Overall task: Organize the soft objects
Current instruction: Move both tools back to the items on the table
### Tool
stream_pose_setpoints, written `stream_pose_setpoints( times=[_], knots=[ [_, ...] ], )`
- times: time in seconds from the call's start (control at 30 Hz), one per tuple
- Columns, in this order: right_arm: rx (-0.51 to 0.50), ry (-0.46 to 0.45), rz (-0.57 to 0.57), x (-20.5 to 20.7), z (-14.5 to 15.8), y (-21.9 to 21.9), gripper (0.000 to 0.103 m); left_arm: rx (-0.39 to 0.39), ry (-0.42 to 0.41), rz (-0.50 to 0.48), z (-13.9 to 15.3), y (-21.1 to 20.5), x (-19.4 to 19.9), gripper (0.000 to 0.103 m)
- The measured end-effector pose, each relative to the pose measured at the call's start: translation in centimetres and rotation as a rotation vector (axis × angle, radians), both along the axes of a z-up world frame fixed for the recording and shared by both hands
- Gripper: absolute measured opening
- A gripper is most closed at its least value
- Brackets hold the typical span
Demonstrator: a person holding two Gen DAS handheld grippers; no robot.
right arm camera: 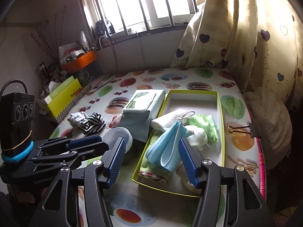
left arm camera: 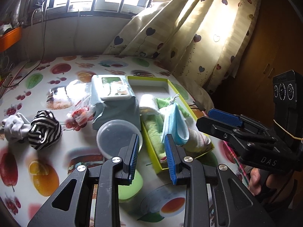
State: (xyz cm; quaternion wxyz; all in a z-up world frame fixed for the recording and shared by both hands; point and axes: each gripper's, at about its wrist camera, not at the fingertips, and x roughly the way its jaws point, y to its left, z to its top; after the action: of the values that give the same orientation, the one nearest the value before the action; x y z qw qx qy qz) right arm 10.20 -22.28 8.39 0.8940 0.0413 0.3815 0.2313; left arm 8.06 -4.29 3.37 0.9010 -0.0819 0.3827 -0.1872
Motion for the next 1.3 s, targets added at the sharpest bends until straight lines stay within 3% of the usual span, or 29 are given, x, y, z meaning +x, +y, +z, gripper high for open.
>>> stream_pose_setpoints(
  times=[0.77,1.07,1.3],
  knots=[
    [0.003,0.011,0.116,0.0,-0.3,4.4,0.058,-0.012,0.036,0.165,-2.2,6.6,-1.3,0.029],
    [-0.013,0.023,0.175,1.2,-0.7,7.2,0.058,-0.032,0.067,0.249,-3.2,10.1,-0.8,0.029],
    [-0.019,0.032,0.192,2.3,-1.0,8.4,0.058,-0.048,0.080,0.256,-3.6,11.1,0.6,0.029]
  ],
)
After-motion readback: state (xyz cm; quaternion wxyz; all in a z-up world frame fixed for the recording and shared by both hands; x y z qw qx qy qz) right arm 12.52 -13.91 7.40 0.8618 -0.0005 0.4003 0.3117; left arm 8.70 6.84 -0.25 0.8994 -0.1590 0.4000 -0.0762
